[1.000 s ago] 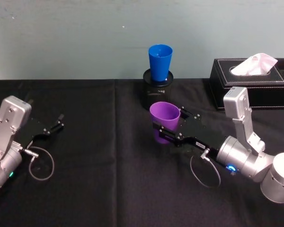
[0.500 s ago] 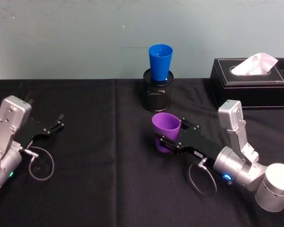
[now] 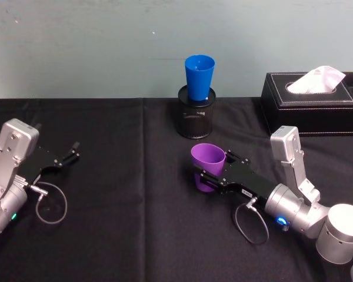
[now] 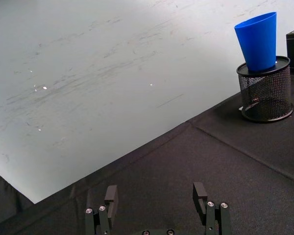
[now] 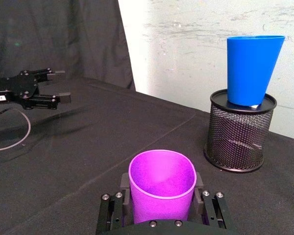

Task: Pick up one cup with a gripper and tap it against the other cup.

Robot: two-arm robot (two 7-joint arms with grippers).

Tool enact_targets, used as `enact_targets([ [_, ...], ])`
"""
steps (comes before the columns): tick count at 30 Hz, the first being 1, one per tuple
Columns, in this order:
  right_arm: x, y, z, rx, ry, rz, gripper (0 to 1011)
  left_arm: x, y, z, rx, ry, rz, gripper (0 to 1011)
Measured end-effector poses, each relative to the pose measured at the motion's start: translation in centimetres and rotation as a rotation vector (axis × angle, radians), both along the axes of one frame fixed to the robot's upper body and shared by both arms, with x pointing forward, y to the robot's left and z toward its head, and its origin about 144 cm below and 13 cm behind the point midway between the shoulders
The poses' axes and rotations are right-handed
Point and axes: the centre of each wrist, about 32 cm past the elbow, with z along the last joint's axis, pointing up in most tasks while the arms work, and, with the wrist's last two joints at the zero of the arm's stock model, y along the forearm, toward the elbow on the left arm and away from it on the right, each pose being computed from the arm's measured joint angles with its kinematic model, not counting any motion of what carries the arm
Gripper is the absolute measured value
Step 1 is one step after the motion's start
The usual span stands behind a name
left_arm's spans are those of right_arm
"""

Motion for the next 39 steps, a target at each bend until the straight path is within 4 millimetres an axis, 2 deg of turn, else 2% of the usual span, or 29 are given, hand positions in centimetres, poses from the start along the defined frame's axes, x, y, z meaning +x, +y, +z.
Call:
enact_targets([
  [10, -0.02, -0.01, 0.0, -0.001, 0.0, 0.0, 736, 0.0, 0.0, 0.0, 0.0, 0.0, 0.0, 1000],
  [21, -0.05, 0.0, 0.0, -0.001, -0.002, 0.001, 1003, 0.0, 0.0, 0.0, 0.0, 0.0, 0.0, 1000],
  [39, -0.11, 0.03, 0.33, 0.019, -0.048, 0.003, 1002, 0.0, 0.0, 0.0, 0.0, 0.0, 0.0, 1000],
])
